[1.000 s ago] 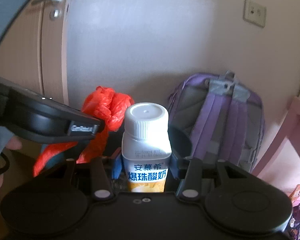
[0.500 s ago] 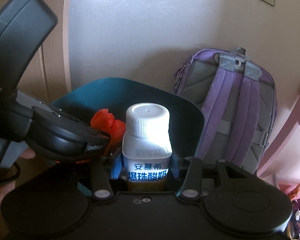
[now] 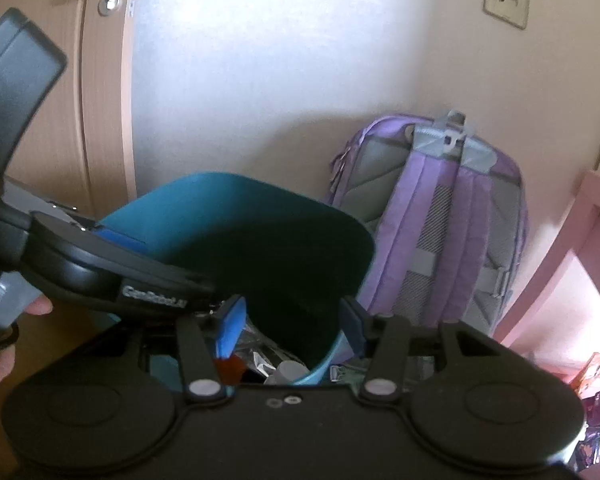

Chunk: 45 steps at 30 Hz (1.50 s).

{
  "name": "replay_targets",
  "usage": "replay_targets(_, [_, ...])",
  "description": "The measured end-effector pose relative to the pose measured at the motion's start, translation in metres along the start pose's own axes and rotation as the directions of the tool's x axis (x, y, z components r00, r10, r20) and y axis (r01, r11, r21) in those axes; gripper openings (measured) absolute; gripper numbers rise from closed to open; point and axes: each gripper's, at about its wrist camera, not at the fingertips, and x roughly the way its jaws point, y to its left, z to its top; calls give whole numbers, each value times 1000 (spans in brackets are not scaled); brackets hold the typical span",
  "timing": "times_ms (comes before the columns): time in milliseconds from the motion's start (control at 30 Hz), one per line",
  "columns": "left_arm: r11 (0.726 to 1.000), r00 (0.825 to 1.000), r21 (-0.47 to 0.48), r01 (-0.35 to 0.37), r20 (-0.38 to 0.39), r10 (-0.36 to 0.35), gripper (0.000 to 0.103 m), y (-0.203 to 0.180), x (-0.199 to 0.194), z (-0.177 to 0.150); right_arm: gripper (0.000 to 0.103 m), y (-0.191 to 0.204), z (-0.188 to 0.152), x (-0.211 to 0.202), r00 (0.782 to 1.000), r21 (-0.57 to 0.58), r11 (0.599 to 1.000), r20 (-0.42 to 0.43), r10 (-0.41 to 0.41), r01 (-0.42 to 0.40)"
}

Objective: Collect trash
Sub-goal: 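Open both tools to drop the red bag and bottle into the bin, then lower both tools back to the trash on the floor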

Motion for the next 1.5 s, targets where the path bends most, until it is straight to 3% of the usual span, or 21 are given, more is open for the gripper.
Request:
replay_targets(467, [998, 996, 61, 6, 91, -11, 72, -17, -91, -27, 53, 6, -8, -76, 999, 21, 999, 41, 31, -32])
replay_targets(600, [998, 994, 68, 17, 110, -24, 79, -18, -114, -42, 53, 9, -17, -97, 998, 18, 999, 48, 43, -44])
replay_targets(900, [996, 992, 83, 42, 117, -52, 80, -20, -142, -77, 54, 15, -44, -123, 993, 30, 993, 33, 113, -114])
replay_targets(1167, [995, 990, 93, 21, 136, -34, 83, -15, -146, -108, 54, 20, -78, -124, 985, 49, 983, 0, 174, -174])
replay_targets(1500, [990, 994, 138, -5, 107, -10, 86, 3, -111, -169, 54, 28, -139, -88, 974, 74, 975, -70, 216, -211])
